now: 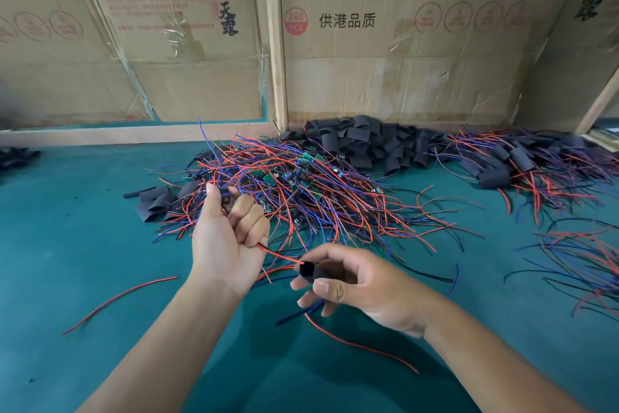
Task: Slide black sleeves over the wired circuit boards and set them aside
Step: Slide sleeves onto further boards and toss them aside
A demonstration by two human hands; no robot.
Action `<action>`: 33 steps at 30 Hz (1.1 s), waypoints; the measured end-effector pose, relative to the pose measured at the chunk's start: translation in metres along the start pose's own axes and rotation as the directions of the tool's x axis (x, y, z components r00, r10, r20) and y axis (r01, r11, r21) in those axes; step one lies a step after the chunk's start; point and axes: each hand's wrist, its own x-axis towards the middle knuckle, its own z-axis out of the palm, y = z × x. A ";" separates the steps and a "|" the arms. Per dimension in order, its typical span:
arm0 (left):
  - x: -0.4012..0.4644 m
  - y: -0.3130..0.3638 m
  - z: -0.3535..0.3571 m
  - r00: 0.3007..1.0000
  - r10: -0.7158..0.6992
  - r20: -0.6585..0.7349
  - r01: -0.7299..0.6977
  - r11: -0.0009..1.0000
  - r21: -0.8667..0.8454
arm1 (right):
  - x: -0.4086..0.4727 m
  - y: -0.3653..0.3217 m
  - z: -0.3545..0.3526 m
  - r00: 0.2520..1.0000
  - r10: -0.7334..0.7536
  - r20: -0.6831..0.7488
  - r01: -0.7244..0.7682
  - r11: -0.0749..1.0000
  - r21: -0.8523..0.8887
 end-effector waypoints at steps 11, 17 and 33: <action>-0.005 -0.002 0.006 0.982 0.163 0.098 -0.180 0.966 0.187 | 0.001 0.001 0.001 1.000 0.010 -0.025 -0.009 1.000 0.019; -0.013 -0.009 0.012 0.963 0.212 0.166 -0.251 0.932 0.263 | 0.002 0.002 0.001 0.999 0.010 -0.040 -0.011 1.000 -0.021; -0.016 -0.040 0.004 0.987 -0.008 0.163 -0.071 0.879 0.472 | 0.001 0.002 -0.013 0.891 -0.339 -0.302 0.051 0.736 -0.675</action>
